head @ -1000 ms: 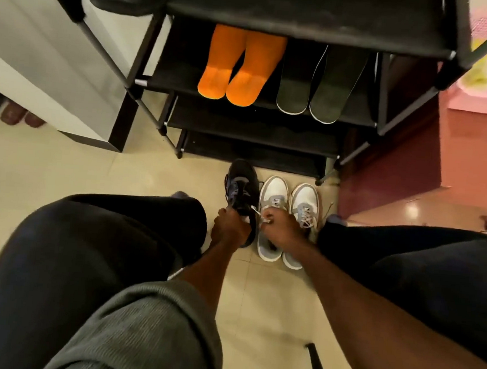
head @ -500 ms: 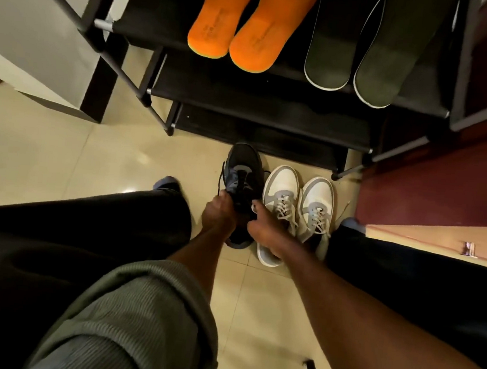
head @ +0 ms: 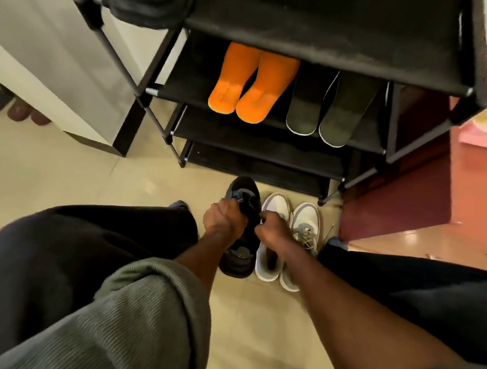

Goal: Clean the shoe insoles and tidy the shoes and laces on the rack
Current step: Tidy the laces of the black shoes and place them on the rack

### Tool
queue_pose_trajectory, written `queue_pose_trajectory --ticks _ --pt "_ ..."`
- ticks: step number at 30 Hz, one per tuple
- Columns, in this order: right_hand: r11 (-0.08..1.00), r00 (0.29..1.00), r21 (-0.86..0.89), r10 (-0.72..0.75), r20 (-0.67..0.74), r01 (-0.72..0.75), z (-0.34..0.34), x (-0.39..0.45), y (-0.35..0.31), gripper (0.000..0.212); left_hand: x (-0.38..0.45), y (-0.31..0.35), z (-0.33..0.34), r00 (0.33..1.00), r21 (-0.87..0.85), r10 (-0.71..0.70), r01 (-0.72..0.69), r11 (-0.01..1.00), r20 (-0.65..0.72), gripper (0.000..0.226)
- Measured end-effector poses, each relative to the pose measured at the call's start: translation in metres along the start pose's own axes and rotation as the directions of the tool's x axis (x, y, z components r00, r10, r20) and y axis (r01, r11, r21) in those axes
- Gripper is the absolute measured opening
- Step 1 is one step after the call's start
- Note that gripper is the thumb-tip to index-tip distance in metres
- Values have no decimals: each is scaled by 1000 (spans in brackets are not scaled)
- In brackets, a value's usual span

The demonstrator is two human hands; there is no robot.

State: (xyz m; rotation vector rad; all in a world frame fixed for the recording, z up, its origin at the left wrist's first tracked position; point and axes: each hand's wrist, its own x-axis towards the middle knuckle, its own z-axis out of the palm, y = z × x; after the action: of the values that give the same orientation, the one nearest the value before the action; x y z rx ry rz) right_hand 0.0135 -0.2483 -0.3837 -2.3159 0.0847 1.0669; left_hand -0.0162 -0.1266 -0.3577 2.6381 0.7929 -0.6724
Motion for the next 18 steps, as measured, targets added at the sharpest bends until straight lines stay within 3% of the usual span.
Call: queue_pose_trajectory --ticks 7,12,14,18 --pt "987 976 -28 -163 -144 161 -42 -70 -18 81 -66 13 -68 991 -99 115 -122 988 -66 27" --pt "928 877 -78 -370 -307 364 -76 -130 -26 44 -132 19 -126 966 -93 199 -216 972 -165 27" --pt "894 803 -103 -438 -405 435 -85 -156 -28 31 -159 17 -145 952 -89 235 -256 962 -197 22" --pt "810 632 -178 -555 -541 559 -97 -206 -30 18 -209 10 -170 885 -45 314 -350 936 -342 34"
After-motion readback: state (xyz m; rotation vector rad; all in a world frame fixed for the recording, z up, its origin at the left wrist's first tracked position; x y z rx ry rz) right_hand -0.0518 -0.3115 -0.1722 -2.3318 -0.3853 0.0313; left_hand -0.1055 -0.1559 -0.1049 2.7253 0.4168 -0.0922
